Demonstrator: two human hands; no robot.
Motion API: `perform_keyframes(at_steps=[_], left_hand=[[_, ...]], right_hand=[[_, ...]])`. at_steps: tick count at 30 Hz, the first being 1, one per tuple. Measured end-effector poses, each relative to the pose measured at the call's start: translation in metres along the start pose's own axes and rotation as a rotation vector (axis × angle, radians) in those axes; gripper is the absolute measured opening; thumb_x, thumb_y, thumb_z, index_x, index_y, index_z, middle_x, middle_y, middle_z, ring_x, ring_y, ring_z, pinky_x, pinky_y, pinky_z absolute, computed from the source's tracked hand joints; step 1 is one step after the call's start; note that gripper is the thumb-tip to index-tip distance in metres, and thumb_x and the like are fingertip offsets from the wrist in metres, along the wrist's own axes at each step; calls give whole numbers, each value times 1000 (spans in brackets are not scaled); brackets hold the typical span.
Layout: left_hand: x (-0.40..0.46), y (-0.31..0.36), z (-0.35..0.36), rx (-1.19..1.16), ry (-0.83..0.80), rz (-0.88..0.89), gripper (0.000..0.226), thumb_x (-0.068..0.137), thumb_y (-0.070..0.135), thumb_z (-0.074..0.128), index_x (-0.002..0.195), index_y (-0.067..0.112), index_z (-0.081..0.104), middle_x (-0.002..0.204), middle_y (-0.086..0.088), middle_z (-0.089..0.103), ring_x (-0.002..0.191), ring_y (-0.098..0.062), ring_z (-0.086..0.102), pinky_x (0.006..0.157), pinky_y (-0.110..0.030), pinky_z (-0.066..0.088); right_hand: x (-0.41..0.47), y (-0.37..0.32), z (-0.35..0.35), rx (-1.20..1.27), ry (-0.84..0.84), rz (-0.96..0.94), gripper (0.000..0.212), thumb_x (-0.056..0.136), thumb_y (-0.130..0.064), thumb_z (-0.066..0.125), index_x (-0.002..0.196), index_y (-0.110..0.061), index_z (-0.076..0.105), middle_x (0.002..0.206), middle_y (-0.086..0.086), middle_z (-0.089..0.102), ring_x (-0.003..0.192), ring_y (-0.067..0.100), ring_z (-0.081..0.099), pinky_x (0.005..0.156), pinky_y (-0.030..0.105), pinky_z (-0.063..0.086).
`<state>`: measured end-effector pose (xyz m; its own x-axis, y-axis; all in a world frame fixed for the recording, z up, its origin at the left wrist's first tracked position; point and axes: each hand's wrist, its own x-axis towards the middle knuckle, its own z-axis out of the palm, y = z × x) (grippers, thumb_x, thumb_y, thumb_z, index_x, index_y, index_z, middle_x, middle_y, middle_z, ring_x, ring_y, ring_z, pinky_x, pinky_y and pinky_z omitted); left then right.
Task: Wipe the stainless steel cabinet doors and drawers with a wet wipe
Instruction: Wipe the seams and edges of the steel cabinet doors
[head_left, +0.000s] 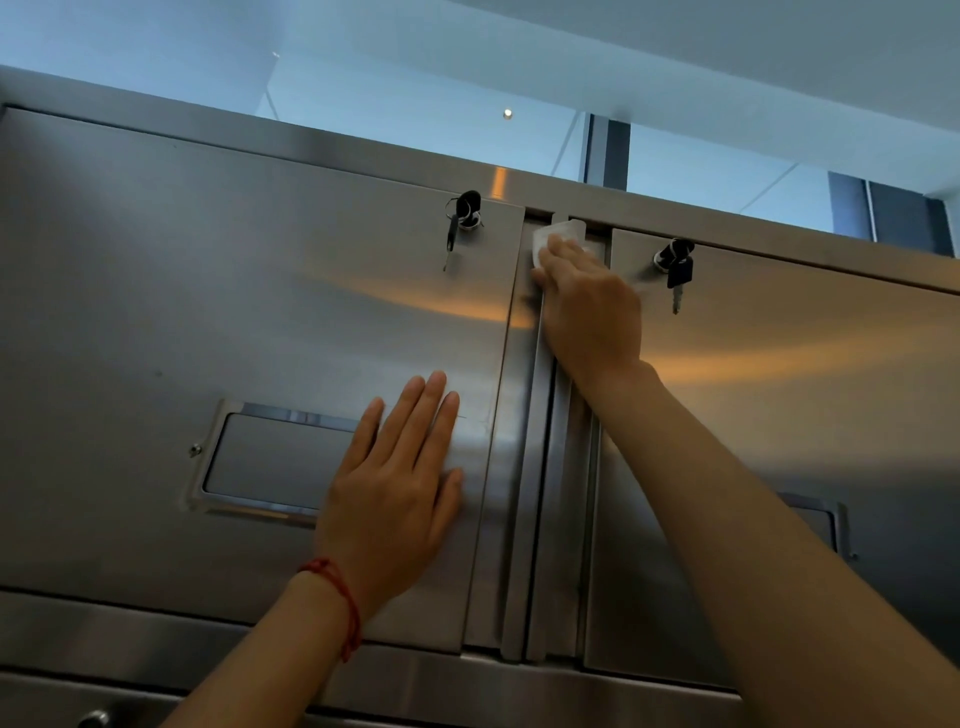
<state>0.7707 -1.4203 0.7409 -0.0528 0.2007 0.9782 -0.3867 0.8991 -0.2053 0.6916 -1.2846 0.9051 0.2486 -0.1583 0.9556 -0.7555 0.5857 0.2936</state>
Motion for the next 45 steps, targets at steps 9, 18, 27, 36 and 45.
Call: perform_keyframes(at_steps=[9,18,27,36,45], left_hand=[[0,0,1,-6,5,1,55,93,32,31,137,1,43,145,-17,37,135,-31,35,107,-46,27],[0,-1,1,1,3,4,55,93,31,31,137,1,43,145,-18,37,135,-31,34,107,-46,27],[0,0,-1,3,-13,-1,55,93,32,31,137,1,43,146,-17,37,135,-31,34,109,-47,28],[1,0,-2,6,-26,-6,56,93,32,30,137,0,43,146,-18,37,135,-31,34,108,-50,33],[1,2,-2,3,-40,0,56,94,31,28,138,-1,41,146,-20,36,135,-33,34,108,-51,31]], right_hand=[[6,2,-2,-10,-18,0,33,100,-19,42,123,-2,59,135,13,53,124,27,49,99,37,42],[1,-3,-1,23,29,18,33,100,-16,44,126,-2,57,137,13,50,129,24,45,102,35,38],[-39,-14,-3,77,124,-38,26,91,-7,58,113,7,63,119,25,60,113,38,57,96,45,45],[-74,-22,-3,83,194,-83,24,81,0,70,103,8,67,109,26,65,103,37,63,90,46,49],[-94,-26,-8,78,162,-109,25,79,-1,72,102,7,69,108,25,66,102,36,64,86,47,53]])
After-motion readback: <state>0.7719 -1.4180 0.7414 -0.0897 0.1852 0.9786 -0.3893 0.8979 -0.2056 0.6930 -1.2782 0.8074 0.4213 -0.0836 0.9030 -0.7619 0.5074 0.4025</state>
